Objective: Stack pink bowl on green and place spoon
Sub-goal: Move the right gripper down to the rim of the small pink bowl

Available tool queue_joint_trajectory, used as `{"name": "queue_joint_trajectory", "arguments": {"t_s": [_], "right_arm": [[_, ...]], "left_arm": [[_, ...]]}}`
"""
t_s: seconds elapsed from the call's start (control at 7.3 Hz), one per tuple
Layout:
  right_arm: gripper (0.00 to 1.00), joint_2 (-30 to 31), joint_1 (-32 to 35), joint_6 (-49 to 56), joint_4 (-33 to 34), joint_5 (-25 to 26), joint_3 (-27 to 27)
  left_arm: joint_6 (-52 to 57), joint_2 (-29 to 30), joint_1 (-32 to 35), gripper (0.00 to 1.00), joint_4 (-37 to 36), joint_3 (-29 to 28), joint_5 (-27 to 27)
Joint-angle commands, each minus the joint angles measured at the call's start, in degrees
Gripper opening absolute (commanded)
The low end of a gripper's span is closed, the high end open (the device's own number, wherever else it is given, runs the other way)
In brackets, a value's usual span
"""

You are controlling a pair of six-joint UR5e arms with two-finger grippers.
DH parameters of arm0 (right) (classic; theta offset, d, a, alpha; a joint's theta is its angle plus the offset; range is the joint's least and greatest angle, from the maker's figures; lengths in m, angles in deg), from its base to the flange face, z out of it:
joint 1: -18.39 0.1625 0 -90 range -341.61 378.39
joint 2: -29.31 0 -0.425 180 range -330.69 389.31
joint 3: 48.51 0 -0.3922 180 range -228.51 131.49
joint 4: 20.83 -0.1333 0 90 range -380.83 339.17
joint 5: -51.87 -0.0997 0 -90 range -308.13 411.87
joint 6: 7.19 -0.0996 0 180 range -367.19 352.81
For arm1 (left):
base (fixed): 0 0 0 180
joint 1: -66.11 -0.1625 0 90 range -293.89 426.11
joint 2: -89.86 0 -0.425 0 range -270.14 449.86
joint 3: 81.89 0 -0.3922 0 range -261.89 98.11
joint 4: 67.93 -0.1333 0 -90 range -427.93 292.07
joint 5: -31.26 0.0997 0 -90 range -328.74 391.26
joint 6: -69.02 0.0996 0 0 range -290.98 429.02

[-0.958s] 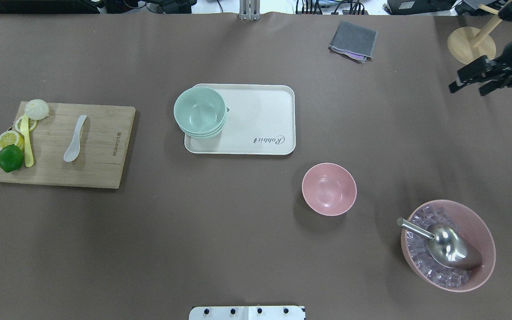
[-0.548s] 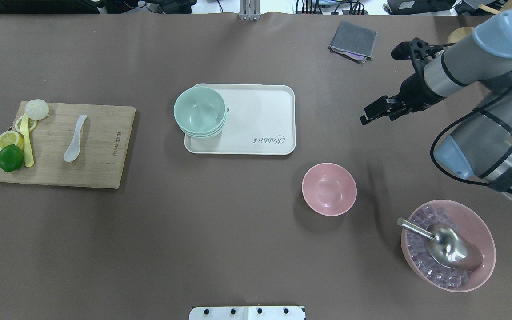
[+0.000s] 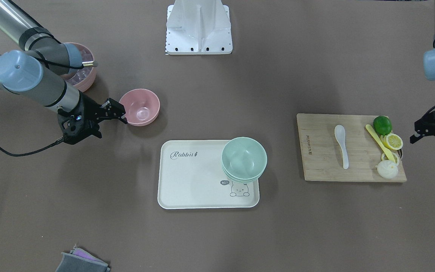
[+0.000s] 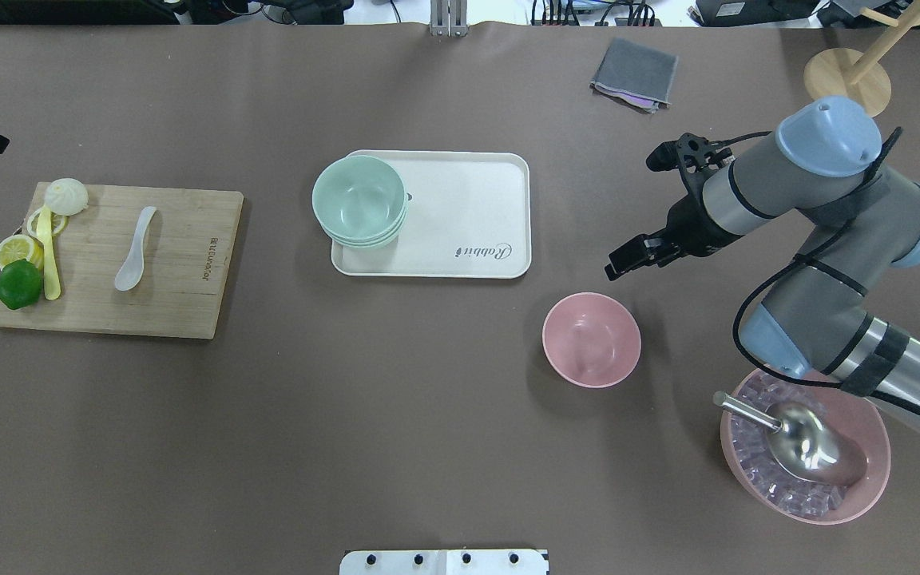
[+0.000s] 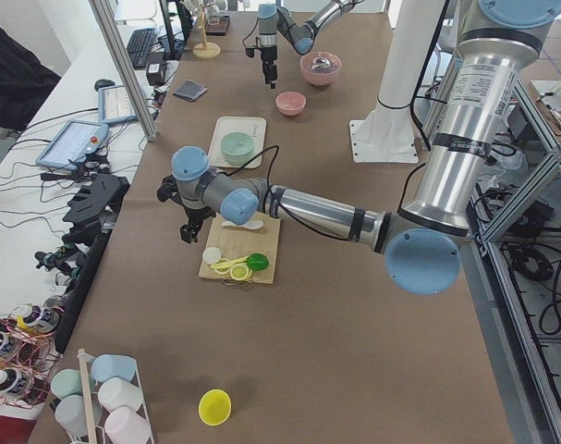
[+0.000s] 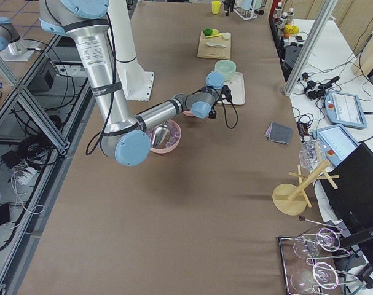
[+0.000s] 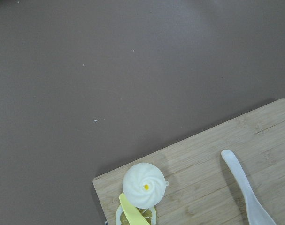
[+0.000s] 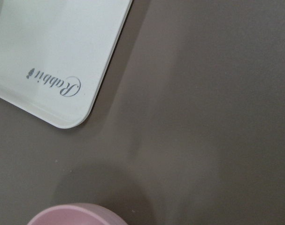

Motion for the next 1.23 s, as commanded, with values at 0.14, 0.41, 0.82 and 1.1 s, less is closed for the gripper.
{"name": "queue_joint_trajectory", "arguments": {"t_s": [0.14,0.41,0.82,1.1], "right_arm": [[0.74,0.14,-2.28,-1.54,-0.41,-0.15,-0.15],[0.58,0.23,-3.42,-2.43,-0.41,-0.24,-0.06],[0.27,0.75,-3.42,-2.43,-0.50,-0.16,0.02],[0.00,1.54,-3.34,-2.43,-0.58,-0.07,0.72]], "left_arm": [[-0.03,0.43,-0.27,0.98,-0.01,-0.44,0.00],[0.06,0.87,-0.63,0.98,-0.01,-0.87,0.00],[-0.03,1.05,-0.63,0.98,-0.01,-1.14,0.00],[-0.03,1.14,-0.63,0.98,-0.01,-1.31,0.00]]}}
